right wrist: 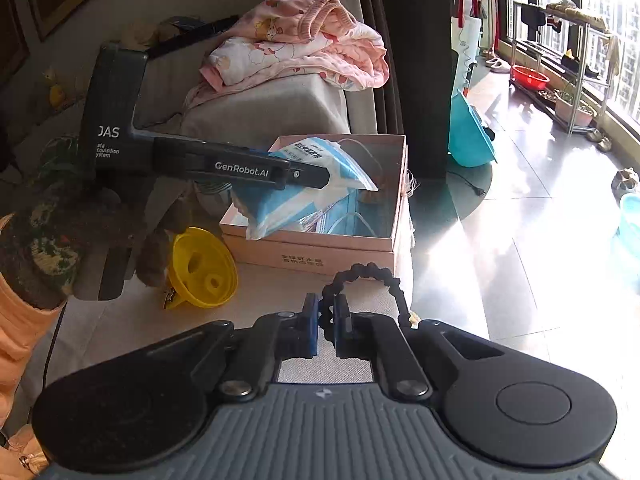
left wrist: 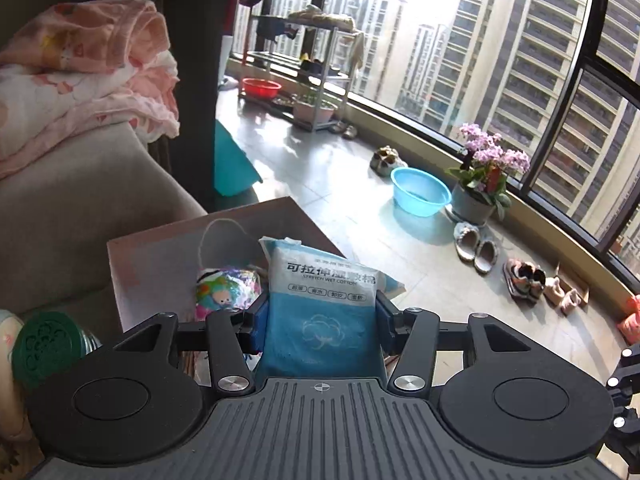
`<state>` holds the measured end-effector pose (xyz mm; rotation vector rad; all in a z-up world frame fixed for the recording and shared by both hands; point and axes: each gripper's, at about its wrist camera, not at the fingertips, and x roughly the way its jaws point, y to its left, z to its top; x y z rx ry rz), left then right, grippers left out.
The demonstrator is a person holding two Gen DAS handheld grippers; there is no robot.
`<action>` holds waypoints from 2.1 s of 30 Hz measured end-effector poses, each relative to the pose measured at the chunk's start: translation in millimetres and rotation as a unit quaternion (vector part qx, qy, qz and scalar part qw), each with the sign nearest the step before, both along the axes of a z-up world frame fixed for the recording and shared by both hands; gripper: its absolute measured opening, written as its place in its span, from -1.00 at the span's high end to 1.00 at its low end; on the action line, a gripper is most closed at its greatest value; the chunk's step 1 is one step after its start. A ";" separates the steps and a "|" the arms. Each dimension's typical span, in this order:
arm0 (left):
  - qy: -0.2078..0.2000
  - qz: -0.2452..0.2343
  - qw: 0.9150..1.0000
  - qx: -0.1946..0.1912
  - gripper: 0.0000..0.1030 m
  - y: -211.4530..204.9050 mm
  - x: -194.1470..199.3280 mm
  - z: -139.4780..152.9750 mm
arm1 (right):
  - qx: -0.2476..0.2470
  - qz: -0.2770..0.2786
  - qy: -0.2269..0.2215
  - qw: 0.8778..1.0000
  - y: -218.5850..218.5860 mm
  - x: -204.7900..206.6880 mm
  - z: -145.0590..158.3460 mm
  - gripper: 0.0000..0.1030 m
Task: Organize soft objects
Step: 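Drop the wipes pack in the box with left tool while right tool carries bracelet, then lower the bracelet into the box and open the right tool, then move both tools back toward the pink ribbon item beside the red packet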
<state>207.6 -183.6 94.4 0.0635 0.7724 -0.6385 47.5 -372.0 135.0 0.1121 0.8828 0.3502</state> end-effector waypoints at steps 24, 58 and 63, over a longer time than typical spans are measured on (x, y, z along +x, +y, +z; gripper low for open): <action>0.032 0.008 0.998 0.050 -0.11 39.5 10.8 -2.6 | 0.027 -0.009 -0.032 0.999 9.6 43.5 12.9 0.86; 0.061 -0.029 0.998 0.015 0.20 59.2 -11.1 -20.7 | 0.030 -0.035 0.054 0.998 80.3 231.4 -43.9 0.03; 0.007 -0.007 1.000 -0.013 0.20 101.7 -43.1 23.6 | -0.038 -0.052 -0.042 0.997 82.2 190.5 21.3 -0.08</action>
